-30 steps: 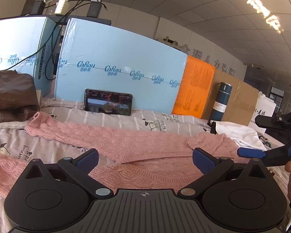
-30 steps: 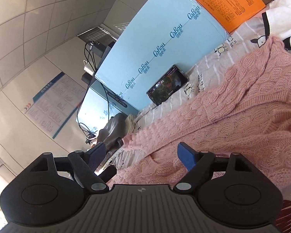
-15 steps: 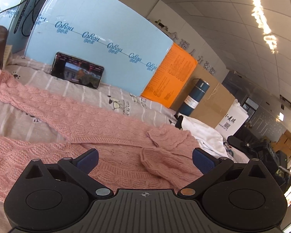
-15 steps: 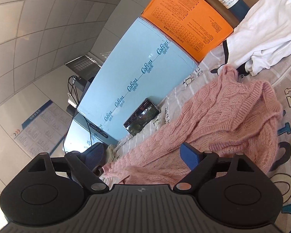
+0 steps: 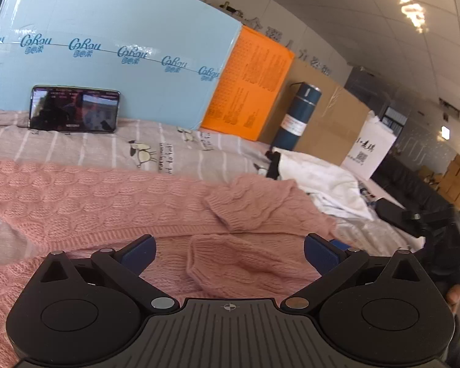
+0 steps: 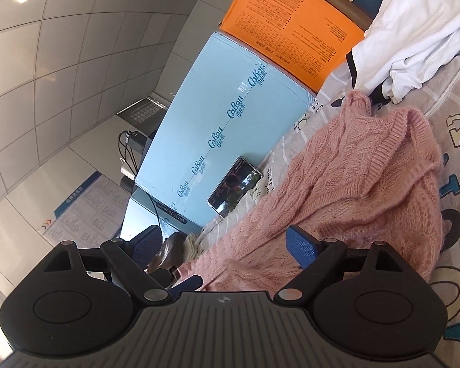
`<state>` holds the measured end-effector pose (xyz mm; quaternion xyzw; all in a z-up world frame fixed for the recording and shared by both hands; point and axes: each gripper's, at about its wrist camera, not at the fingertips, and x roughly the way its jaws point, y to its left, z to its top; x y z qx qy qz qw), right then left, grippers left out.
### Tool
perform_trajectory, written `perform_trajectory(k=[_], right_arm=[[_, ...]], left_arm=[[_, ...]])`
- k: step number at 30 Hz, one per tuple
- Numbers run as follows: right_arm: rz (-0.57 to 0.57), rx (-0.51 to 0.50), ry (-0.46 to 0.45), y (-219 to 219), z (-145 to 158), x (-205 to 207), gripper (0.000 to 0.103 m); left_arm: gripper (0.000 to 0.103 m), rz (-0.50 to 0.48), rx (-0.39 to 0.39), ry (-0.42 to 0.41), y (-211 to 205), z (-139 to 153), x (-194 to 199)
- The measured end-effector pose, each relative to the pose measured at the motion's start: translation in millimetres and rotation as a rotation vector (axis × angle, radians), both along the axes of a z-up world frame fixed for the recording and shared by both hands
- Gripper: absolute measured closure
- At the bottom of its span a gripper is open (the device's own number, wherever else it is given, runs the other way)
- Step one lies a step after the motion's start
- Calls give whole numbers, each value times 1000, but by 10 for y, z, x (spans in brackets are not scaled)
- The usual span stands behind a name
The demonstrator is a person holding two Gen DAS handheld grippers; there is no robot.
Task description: Fold clothes
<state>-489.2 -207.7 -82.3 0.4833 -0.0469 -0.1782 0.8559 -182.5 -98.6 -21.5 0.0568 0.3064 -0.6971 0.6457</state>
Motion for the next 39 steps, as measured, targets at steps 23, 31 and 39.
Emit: perform_trajectory(k=[23, 31, 39], right_arm=[[-21, -28, 75, 33, -5, 81, 8], [-38, -52, 106, 73, 51, 98, 7], [-107, -175, 212, 289, 309, -3, 1]], left_arm=[[0, 76, -105, -97, 296, 36, 158], [0, 236, -176, -143, 889, 99, 536], [0, 402, -256, -173, 1379, 139, 853]])
